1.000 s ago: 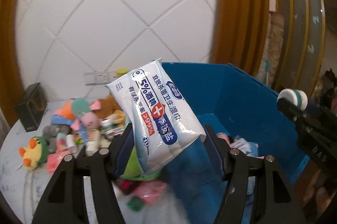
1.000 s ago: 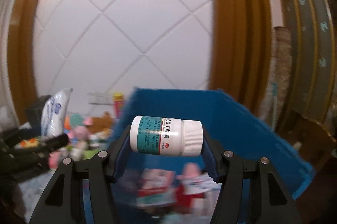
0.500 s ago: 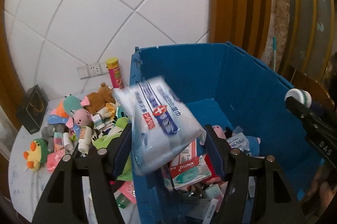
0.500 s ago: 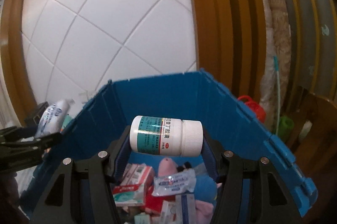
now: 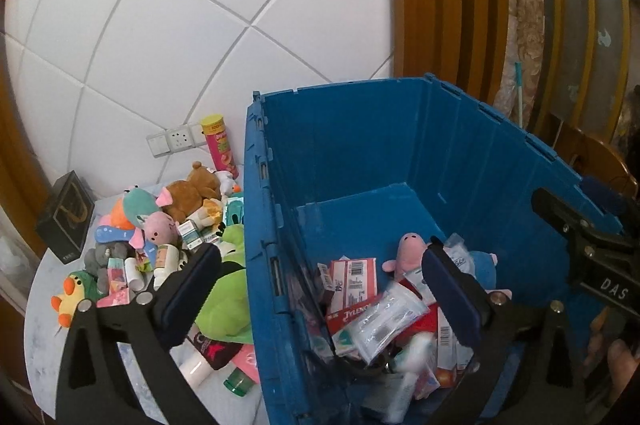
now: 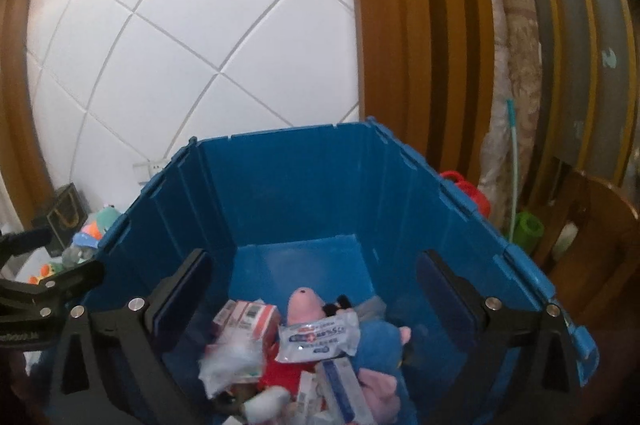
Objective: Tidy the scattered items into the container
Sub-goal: 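Carry both items over the blue crate and open both grippers to drop them, then move both tools back from the crate toward the plush toys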
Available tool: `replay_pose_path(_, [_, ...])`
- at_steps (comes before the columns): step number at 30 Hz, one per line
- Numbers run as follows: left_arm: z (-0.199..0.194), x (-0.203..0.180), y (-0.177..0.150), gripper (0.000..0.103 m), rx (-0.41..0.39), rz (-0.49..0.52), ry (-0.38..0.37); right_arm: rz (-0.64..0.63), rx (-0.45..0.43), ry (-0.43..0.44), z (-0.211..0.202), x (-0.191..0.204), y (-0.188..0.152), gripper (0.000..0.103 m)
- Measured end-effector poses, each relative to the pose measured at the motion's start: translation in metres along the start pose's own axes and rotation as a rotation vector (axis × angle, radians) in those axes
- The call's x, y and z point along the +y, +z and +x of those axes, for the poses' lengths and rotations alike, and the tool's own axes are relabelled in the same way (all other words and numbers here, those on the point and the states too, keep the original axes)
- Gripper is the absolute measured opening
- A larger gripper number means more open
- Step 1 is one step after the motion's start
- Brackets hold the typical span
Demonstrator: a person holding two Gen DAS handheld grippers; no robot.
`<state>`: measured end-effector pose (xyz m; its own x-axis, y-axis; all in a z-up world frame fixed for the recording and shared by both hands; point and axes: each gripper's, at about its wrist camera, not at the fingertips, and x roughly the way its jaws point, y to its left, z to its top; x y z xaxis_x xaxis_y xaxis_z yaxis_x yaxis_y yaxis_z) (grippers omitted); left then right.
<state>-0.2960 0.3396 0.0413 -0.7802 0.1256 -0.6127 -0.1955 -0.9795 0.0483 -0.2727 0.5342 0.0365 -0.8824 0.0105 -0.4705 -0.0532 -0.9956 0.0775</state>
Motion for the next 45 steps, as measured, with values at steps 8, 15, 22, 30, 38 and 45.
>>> replay_pose_path(8, [0.0, 0.003, -0.001, 0.102, -0.005, -0.013, 0.0, 0.022, -0.006, -0.009, 0.0, -0.004, 0.0, 0.103])
replay_pose_path(15, [-0.007, 0.027, -0.014, 0.102, -0.012, -0.062, -0.022, 0.021, -0.001, -0.027, -0.003, 0.008, -0.003, 0.103])
replay_pose_path(22, [-0.028, 0.089, -0.038, 0.102, -0.021, -0.12, 0.025, -0.025, -0.021, 0.062, -0.014, 0.074, -0.005, 0.103])
replay_pose_path(30, [-0.053, 0.183, -0.078, 0.102, -0.014, -0.167, 0.064, -0.093, -0.023, 0.104, -0.028, 0.175, -0.019, 0.103])
replay_pose_path(38, [-0.072, 0.274, -0.122, 0.102, 0.012, -0.19, 0.111, -0.127, -0.003, 0.143, -0.038, 0.276, -0.045, 0.103])
replay_pose_path(45, [-0.07, 0.348, -0.165, 0.102, 0.083, -0.267, 0.185, -0.182, 0.077, 0.209, -0.022, 0.353, -0.074, 0.103])
